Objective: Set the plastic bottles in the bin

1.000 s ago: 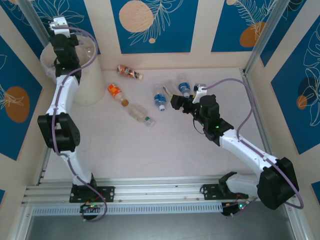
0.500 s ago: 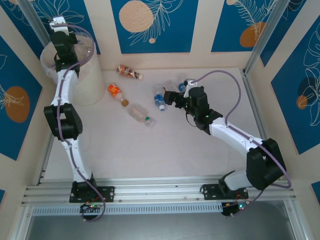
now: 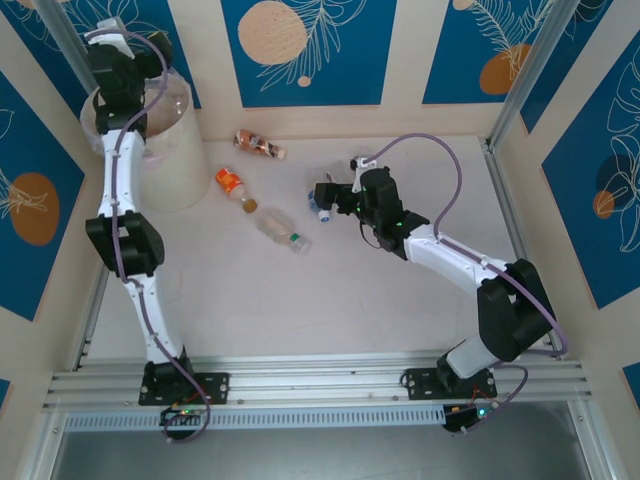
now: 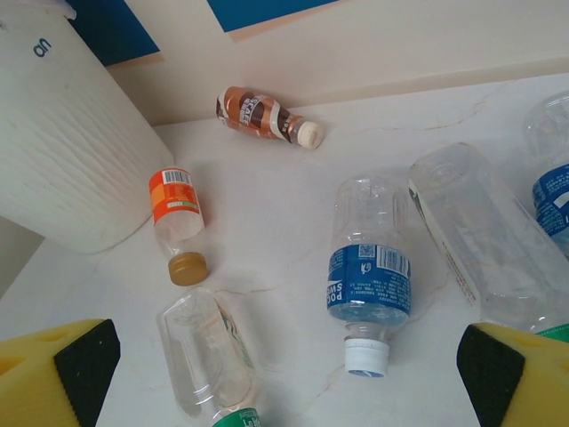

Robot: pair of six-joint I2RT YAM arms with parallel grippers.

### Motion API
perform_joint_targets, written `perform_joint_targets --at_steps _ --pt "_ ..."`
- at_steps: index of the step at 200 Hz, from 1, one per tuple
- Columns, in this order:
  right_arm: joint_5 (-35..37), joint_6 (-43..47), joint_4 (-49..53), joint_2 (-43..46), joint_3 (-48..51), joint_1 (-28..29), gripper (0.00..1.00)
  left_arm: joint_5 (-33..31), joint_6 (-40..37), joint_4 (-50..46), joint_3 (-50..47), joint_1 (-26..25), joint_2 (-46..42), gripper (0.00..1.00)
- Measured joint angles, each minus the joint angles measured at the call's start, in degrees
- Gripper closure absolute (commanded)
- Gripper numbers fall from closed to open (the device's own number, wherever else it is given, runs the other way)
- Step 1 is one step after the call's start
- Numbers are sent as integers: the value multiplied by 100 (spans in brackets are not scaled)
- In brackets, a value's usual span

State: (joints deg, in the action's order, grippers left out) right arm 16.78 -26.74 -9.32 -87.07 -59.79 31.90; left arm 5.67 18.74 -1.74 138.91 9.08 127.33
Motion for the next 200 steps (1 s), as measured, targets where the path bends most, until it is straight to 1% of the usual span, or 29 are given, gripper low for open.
perform_joint_targets --at_steps 26,43,57,65,77,91,110,129,143,161,171,200 --pt "-35 149 387 -291 -282 -111 0 372 505 -350 -348 -4 -459 0" --pt "-48 249 850 -560 -660 -271 0 581 791 -468 -855 -17 -881 0" --pt "-35 341 1233 -752 -962 -411 1 697 984 -470 -1493 -44 -1329 0" --pt "-17 396 1434 -844 -1119 -479 6 734 1091 -479 -1934 -66 -1631 0" --pt "24 455 1718 -981 -1335 -557 8 752 1233 -439 -2601 -111 -2096 0" --pt "37 501 1969 -1108 -1488 -643 8 741 1368 -407 -3263 -155 -2632 0" --pt "17 549 2273 -1266 -1604 -734 8 658 1644 -273 -3849 -234 -3195 0" --pt "4 651 2555 -1484 -1714 -839 7 487 2090 160 -4533 -323 -3797 0" --pt "-212 883 2809 -1606 -1762 -946 7 271 2371 446 -4986 -402 -4153 0" --pt "-553 1165 3235 -1755 -1991 -1034 8 11 2627 732 -5539 -546 -4489 0" --pt "-710 1198 3362 -1845 -2168 -1051 8 -33 2732 776 -5792 -649 -4616 0" --pt "-1071 872 3351 -2059 -2549 -848 8 33 2835 743 -6371 -986 -4824 0"
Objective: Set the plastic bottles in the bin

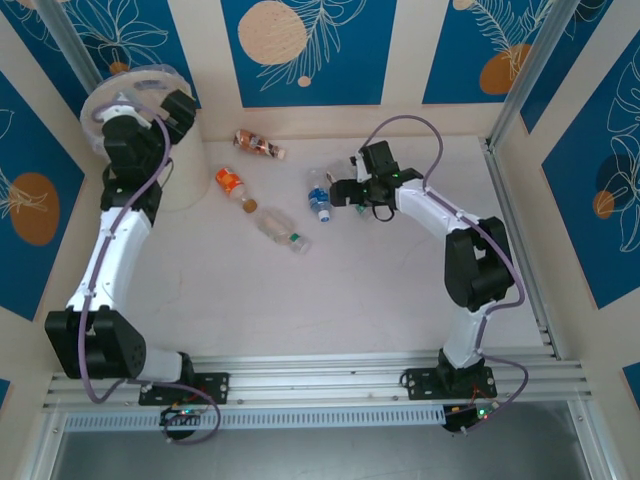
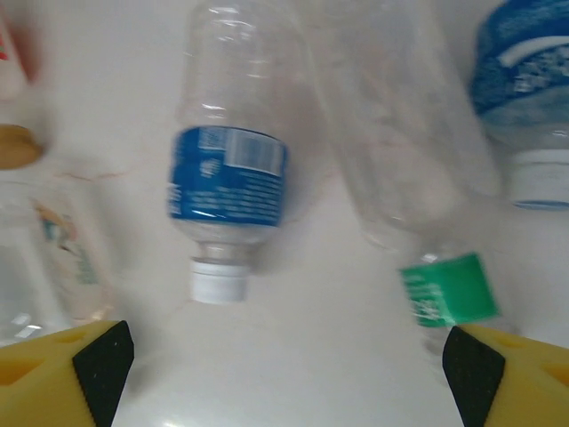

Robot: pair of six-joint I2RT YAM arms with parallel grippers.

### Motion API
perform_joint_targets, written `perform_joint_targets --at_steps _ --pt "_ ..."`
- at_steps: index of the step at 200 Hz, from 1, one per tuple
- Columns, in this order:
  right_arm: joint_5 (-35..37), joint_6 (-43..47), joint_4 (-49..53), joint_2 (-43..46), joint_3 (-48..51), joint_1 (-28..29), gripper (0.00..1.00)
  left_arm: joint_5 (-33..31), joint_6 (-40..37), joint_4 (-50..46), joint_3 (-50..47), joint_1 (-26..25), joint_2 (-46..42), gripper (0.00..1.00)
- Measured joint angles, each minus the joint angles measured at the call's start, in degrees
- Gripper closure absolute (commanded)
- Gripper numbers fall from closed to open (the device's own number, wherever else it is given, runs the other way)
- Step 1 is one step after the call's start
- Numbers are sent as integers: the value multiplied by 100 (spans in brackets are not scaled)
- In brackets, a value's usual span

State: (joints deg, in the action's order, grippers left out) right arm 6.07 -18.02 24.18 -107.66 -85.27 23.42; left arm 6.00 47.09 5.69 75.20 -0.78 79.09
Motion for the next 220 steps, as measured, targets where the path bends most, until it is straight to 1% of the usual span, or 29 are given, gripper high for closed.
perform_joint_targets --at_steps 30,51,78,96,131,154,181,197,220 --pt "20 -503 -17 -588 -590 323 7 273 227 166 -962 -396 -402 0" --pt "131 -769 175 -1239 -1241 481 4 826 560 501 -1519 -581 -439 0" --pt "339 -986 535 -1792 -1812 527 1 1390 726 549 -1891 -632 -350 0" --pt "542 -1056 841 -2131 -2317 564 0 1502 682 507 -2107 -632 -352 0" --pt "1032 -1073 1379 -2693 -3287 697 1 1495 380 188 -2352 -632 -522 0" --pt "1169 -1088 1725 -3126 -3921 767 4 1419 68 -37 -2356 -632 -728 0" --pt "1335 -1119 2022 -3480 -4286 831 8 1226 -262 -293 -2356 -632 -949 0" --pt "1390 -1154 2175 -3670 -4452 844 14 1150 -431 -428 -2356 -632 -1005 0" --pt "1440 -1123 2234 -3812 -4492 844 28 1117 -662 -638 -2352 -632 -992 0"
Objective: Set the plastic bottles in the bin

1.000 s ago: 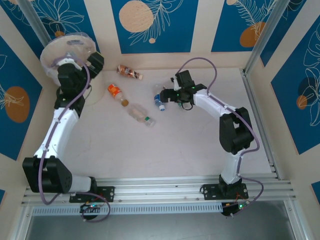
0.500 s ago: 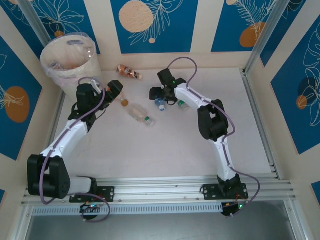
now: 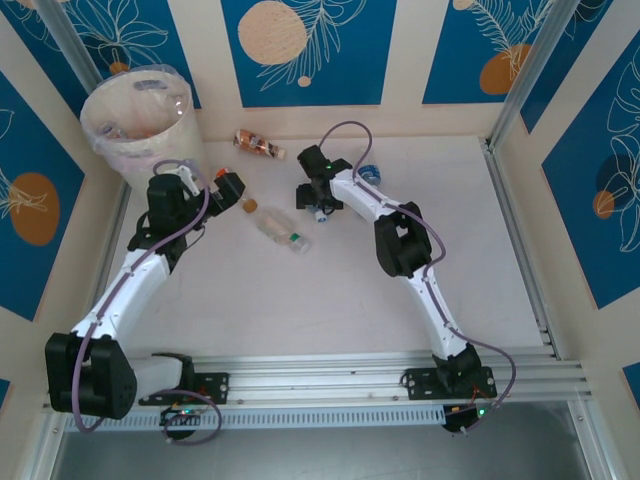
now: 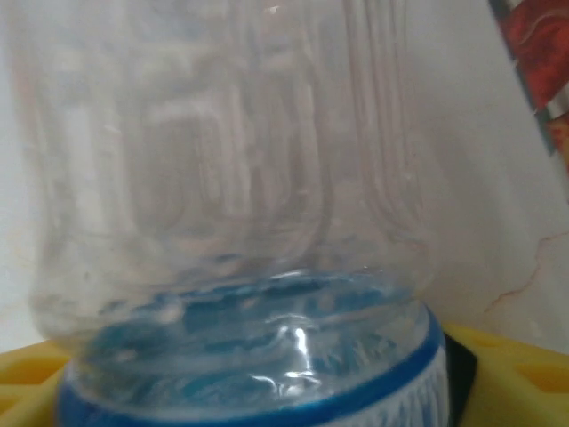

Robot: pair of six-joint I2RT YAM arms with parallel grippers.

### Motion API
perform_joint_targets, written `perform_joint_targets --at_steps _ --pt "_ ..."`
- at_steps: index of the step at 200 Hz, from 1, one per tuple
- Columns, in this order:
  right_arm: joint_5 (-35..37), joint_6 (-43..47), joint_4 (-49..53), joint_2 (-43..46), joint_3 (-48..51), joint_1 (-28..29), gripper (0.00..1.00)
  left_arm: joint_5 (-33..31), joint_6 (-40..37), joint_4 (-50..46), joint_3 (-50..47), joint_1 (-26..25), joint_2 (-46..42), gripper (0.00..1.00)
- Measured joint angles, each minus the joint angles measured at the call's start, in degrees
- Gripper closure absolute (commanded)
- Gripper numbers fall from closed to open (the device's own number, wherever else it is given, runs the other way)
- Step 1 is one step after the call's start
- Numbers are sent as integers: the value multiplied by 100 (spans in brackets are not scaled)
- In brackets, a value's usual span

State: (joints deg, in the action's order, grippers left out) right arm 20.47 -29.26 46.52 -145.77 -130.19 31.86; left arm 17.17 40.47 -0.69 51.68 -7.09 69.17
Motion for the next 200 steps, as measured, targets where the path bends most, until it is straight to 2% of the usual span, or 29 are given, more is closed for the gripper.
perform_joint_targets --at_steps 20,37,61,81,108,130,159,200 --pt "28 101 -118 52 92 9 39 -33 -59 -120 2 0 37 0" --pt "61 227 -503 396 702 24 43 0 -59 -118 0 0 76 0" --pt "28 428 -1110 1305 1974 81 46 221 -59 20 0 -15 116 0" --pt "-264 634 -1818 2302 3062 142 47 398 -61 181 0 -72 170 0" --pt "-1106 946 -2999 3679 4365 212 48 944 37 721 -4 -157 413 0" --pt "-2057 1147 -3827 4400 5058 216 48 1635 310 1473 -4 -249 787 0" --pt "-3069 1259 -4505 4701 5580 216 48 2369 608 2179 13 -533 1228 0" --pt "-4113 1237 -4863 4728 5945 210 47 2610 608 2409 162 -935 1342 0"
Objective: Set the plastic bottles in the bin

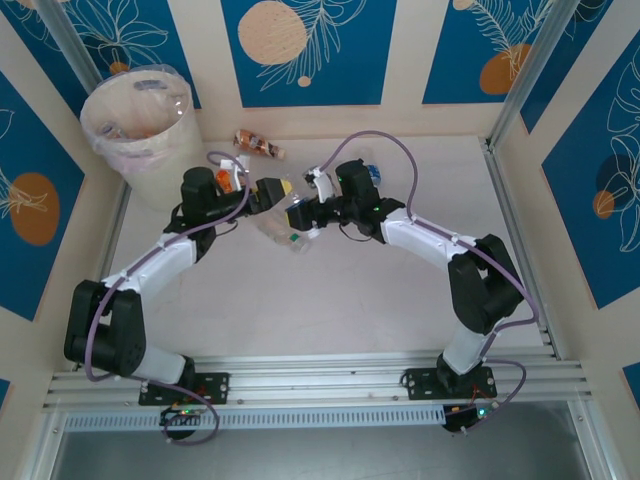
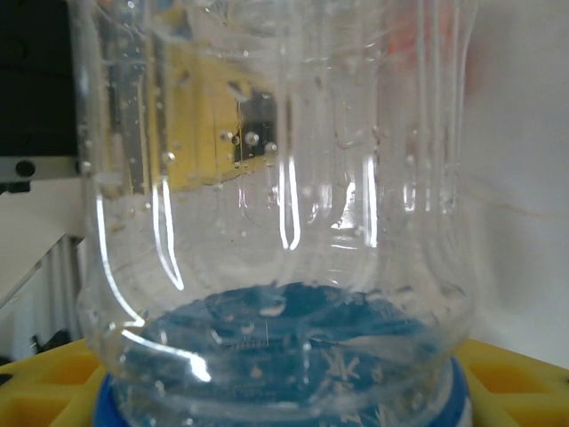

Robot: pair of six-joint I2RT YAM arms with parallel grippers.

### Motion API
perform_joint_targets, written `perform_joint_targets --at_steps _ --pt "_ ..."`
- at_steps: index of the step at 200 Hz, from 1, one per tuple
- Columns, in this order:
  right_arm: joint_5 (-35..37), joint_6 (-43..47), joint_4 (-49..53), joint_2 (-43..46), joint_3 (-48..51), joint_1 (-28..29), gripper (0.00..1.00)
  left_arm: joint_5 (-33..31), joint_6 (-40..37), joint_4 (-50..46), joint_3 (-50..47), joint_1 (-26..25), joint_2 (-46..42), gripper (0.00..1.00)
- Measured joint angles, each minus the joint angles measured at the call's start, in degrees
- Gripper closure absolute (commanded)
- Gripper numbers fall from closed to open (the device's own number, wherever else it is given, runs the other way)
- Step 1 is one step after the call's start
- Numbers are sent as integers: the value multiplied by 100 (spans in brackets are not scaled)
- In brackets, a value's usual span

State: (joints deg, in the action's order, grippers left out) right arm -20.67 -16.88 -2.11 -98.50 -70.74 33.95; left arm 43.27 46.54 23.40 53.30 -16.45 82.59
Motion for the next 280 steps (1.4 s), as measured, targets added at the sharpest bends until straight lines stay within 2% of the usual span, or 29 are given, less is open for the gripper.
perform_joint_targets --at_steps 53,115,138,160,182,200,223,257,280 --pt "-1005 -219 -551 4 37 -79 47 -756 98 68 13 -46 4 0" --pt "-1346 -612 -678 0 39 -101 44 -599 439 769 15 -72 271 8" --pt "-1423 -763 -761 -72 35 -101 44 -382 590 1036 57 -72 459 17" --pt "-1504 -859 -754 -254 -57 -92 43 -249 662 1161 70 -72 616 30" --pt "-1561 -931 -774 -334 -85 -92 35 -212 695 1134 72 -72 638 41" --pt "-1563 -970 -782 -332 -85 -96 16 -219 619 1084 79 -72 616 44" --pt "-1547 -1040 -761 -243 -81 -142 0 -291 365 671 105 -70 549 47" --pt "-1335 -960 -546 315 70 -376 1 -785 -199 -142 354 -66 271 49" --pt "-673 -907 -350 1027 369 -562 1 -1478 -485 -470 404 -55 -70 49"
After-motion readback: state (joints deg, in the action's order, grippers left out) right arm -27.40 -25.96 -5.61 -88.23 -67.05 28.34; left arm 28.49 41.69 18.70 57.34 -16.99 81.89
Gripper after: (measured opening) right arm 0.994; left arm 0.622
